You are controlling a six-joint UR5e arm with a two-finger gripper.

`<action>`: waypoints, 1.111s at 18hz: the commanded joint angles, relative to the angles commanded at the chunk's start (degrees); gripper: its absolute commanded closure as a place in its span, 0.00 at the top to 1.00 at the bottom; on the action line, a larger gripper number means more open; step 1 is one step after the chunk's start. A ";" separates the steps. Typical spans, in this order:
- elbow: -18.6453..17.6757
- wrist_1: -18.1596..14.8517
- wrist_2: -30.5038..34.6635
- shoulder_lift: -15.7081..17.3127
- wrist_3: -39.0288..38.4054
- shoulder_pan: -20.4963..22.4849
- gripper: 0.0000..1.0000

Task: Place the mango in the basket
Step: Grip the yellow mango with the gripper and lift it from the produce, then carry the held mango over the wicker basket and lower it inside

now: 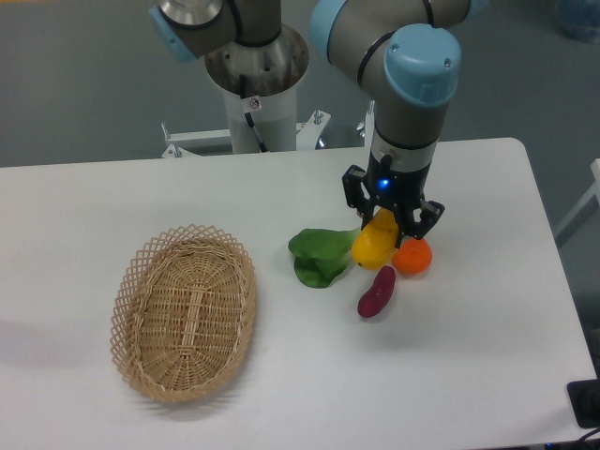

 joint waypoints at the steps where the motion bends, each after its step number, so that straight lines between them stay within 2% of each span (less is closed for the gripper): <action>1: -0.17 0.00 -0.09 0.00 0.00 -0.09 0.41; 6: -1.14 0.00 -0.70 0.79 -0.70 -0.88 0.41; 10: -4.13 0.35 -1.84 3.25 -3.50 -1.67 0.41; 15: -7.29 0.97 -2.46 4.57 -11.76 -6.58 0.41; 17: -8.35 2.80 -2.46 4.40 -16.67 -9.04 0.41; 20: -10.01 7.89 -2.46 2.73 -25.72 -14.31 0.41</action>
